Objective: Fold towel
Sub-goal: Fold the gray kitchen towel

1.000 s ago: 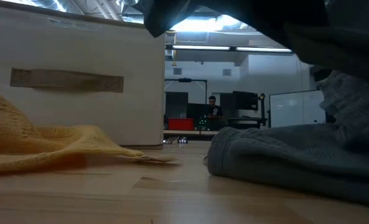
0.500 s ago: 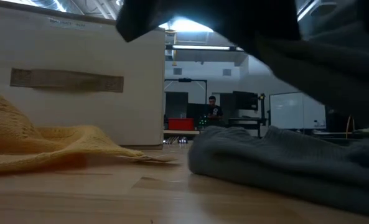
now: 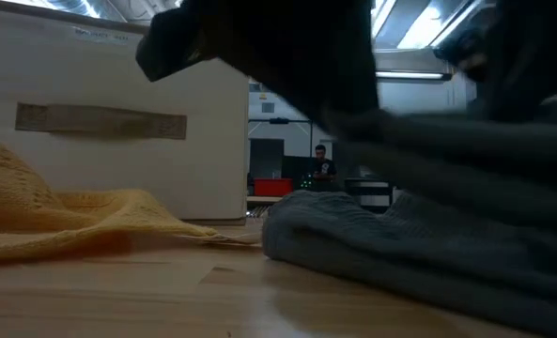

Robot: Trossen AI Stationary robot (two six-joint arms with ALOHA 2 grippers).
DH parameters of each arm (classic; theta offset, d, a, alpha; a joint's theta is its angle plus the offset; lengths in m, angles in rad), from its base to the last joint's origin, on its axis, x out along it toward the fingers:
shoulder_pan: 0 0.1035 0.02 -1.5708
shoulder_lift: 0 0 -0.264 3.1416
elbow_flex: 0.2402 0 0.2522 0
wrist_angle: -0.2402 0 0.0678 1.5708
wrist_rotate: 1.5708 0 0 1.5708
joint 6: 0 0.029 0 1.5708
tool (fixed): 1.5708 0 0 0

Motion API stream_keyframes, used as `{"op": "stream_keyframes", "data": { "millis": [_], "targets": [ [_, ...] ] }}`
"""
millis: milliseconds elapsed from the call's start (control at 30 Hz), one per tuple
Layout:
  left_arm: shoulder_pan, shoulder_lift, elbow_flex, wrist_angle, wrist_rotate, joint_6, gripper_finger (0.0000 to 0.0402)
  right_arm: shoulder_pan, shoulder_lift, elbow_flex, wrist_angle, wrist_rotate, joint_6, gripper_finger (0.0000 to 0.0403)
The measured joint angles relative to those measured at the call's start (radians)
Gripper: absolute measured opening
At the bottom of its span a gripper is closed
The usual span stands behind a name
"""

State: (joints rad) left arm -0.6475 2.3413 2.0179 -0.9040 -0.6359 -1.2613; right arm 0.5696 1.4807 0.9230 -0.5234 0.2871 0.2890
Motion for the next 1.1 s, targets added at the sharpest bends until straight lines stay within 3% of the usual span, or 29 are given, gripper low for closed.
{"op": "stream_keyframes", "data": {
  "millis": [300, 467, 667, 867, 1100],
  "targets": [
    [0.026, 0.0, 0.0, -0.069, 0.003, -0.062, 0.0009, -0.146, 0.0, -0.212, 0.338, -0.067, -0.036, 0.0014],
    [0.039, 0.0, 0.0, -0.094, 0.022, -0.038, 0.0035, -0.174, 0.001, -0.233, 0.318, -0.063, -0.002, 0.0014],
    [0.044, 0.0, 0.0, -0.113, 0.042, -0.033, 0.0099, -0.172, 0.002, -0.233, 0.324, -0.064, 0.01, 0.0019],
    [0.044, 0.0, 0.0, -0.107, 0.037, -0.056, 0.0141, -0.172, 0.002, -0.233, 0.303, -0.051, 0.067, 0.0081],
    [0.042, -0.005, 0.008, -0.093, 0.053, -0.047, 0.0139, -0.172, 0.002, -0.232, 0.303, -0.014, 0.075, 0.016]
  ]
}}
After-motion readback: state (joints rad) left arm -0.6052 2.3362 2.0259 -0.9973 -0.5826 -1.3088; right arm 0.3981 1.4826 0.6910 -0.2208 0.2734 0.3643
